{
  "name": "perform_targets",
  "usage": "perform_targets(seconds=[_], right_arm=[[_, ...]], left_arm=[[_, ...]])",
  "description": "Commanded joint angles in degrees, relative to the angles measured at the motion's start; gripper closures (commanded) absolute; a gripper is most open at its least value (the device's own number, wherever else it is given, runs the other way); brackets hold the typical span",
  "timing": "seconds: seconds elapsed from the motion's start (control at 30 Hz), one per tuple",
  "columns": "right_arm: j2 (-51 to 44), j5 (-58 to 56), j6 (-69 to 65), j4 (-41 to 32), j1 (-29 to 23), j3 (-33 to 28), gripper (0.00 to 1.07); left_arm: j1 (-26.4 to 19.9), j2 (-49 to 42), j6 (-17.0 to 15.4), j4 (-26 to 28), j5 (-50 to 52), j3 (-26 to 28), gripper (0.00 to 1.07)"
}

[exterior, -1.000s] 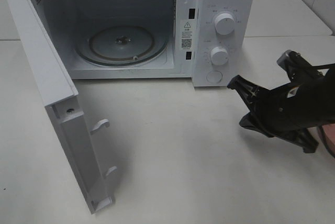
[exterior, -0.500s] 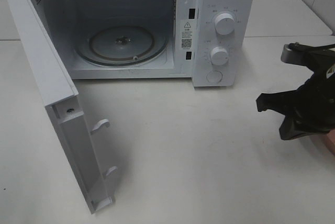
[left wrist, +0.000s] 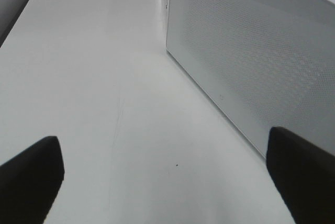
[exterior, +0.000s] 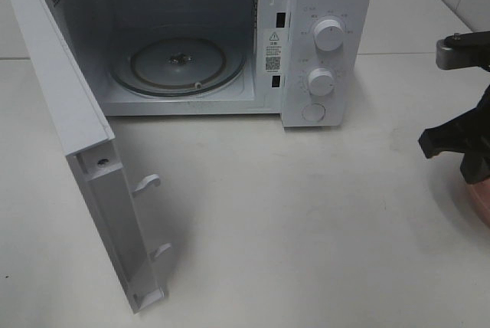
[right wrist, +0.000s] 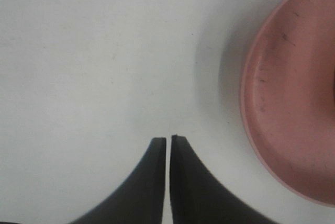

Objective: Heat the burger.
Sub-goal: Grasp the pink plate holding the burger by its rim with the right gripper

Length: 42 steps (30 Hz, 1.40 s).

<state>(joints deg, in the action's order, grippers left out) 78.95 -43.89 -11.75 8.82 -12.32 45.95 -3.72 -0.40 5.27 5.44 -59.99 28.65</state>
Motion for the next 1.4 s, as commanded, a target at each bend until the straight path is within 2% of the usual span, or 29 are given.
perform_targets(seconds=[0.03,0.2,0.3,0.33,0.37,0.4,0.43,0.47,0.5,0.53,0.57,0.6,0.63,0.7,1.03,1.4], right_arm=[[-0.23,-2.23,1.2,1.66,0.23,0.46,1.0],[-0.23,-8.02,3.32,2.58,0.23,1.15,0.96],[-0.23,-9.0,4.53,2.35,0.23,2.12,0.9],[-0.23,-10.37,5.16,2.41,0.23,3.72,0.84],[-0.23,-10.37,5.16,2.41,0.23,3.72,0.84],[-0.23,-12.2,5.79,2.41,0.23,5.39,0.74],[-0.23,-12.2,5.79,2.41,0.23,5.39,0.74],[-0.23,-13.29,6.13,2.35,0.23,6.36,0.69],[-0.23,-14.9,6.42,2.35,0.23,7.91,0.58],[-0.23,-14.9,6.42,2.35,0.23,7.91,0.58],[-0.23,-15.58,6.53,2.35,0.23,8.65,0.53],[-0.23,-16.73,6.65,2.64,0.23,9.63,0.43],[-0.23,-16.73,6.65,2.64,0.23,9.63,0.43],[-0.23,-17.99,7.85,3.21,0.23,9.91,0.34],[-0.23,-18.16,8.42,4.13,0.23,9.74,0.31],[-0.23,-12.61,8.48,2.64,0.23,9.74,0.28]], left_arm=[[0.29,-1.32,-0.06,0.34,0.52,-0.17,0.09],[0.29,-1.32,-0.06,0.34,0.52,-0.17,0.09],[0.29,-1.32,-0.06,0.34,0.52,-0.17,0.09],[0.29,-1.32,-0.06,0.34,0.52,-0.17,0.09],[0.29,-1.32,-0.06,0.34,0.52,-0.17,0.09],[0.29,-1.32,-0.06,0.34,0.52,-0.17,0.09],[0.29,-1.32,-0.06,0.34,0.52,-0.17,0.09],[0.29,-1.32,-0.06,0.34,0.52,-0.17,0.09],[0.29,-1.32,-0.06,0.34,0.52,-0.17,0.09],[0.29,-1.32,-0.06,0.34,0.52,-0.17,0.09],[0.29,-1.32,-0.06,0.34,0.52,-0.17,0.09],[0.29,-1.32,-0.06,0.34,0.52,-0.17,0.09],[0.29,-1.32,-0.06,0.34,0.52,-0.17,0.09],[0.29,-1.32,-0.06,0.34,0.52,-0.17,0.09],[0.29,-1.32,-0.06,0.34,0.52,-0.17,0.09],[0.29,-1.32,-0.06,0.34,0.52,-0.17,0.09]])
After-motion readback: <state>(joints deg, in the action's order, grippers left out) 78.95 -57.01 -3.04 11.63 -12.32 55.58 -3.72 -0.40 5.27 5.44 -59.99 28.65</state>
